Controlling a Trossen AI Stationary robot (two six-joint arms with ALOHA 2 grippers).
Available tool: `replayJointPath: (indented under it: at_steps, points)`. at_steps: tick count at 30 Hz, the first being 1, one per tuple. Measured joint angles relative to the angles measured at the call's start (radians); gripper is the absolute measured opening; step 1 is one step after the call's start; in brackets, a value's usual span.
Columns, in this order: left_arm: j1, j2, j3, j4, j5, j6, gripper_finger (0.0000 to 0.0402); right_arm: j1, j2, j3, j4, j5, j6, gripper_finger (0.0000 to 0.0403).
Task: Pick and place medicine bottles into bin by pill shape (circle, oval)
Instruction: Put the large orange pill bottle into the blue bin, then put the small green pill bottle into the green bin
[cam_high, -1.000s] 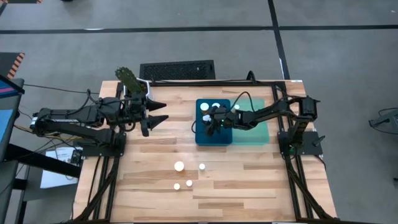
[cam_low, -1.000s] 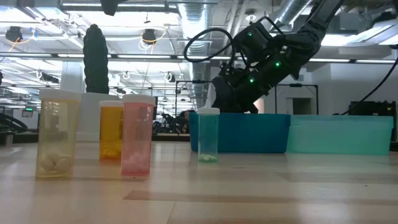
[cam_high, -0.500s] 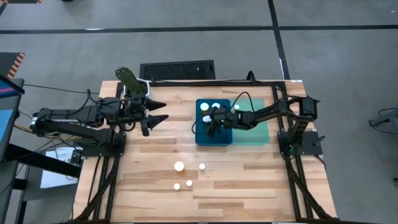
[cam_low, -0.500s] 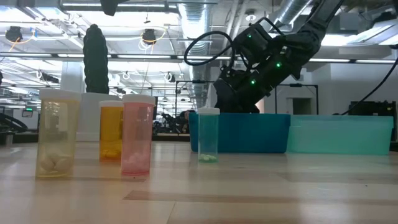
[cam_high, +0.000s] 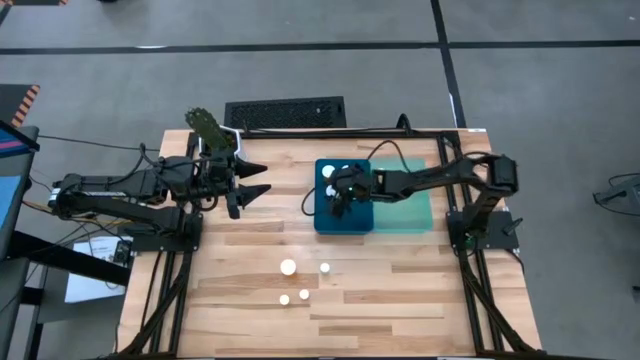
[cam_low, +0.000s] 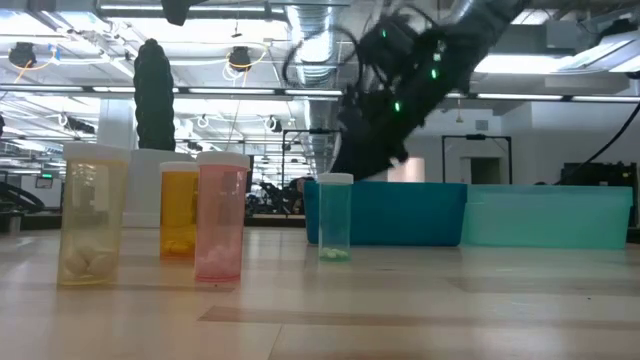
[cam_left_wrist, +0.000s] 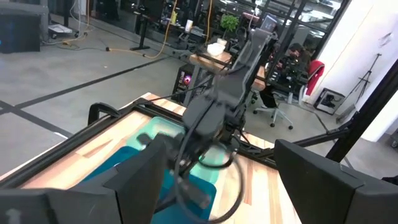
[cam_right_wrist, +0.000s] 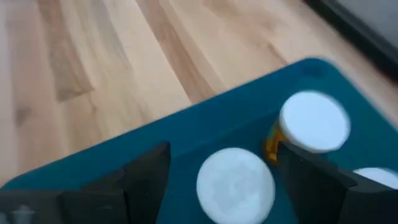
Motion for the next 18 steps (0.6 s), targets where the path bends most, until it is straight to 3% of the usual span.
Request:
replayJointPath:
  at_steps: [10, 14, 18]
  points:
    - [0.000, 0.000, 0.000, 0.001, 0.001, 0.001, 0.0291, 0.080, -0.400, 0.040, -0.304, 0.068, 0.028, 0.0303]
    - [0.000, 0.000, 0.000, 0.001, 0.002, 0.000, 0.0291, 0.230, -0.518, 0.041, -0.401, 0.135, 0.120, 0.0303]
    - [0.000, 0.000, 0.000, 0.000, 0.002, -0.002, 0.0291, 0.440, -0.524, 0.040, -0.496, 0.269, 0.251, 0.0303]
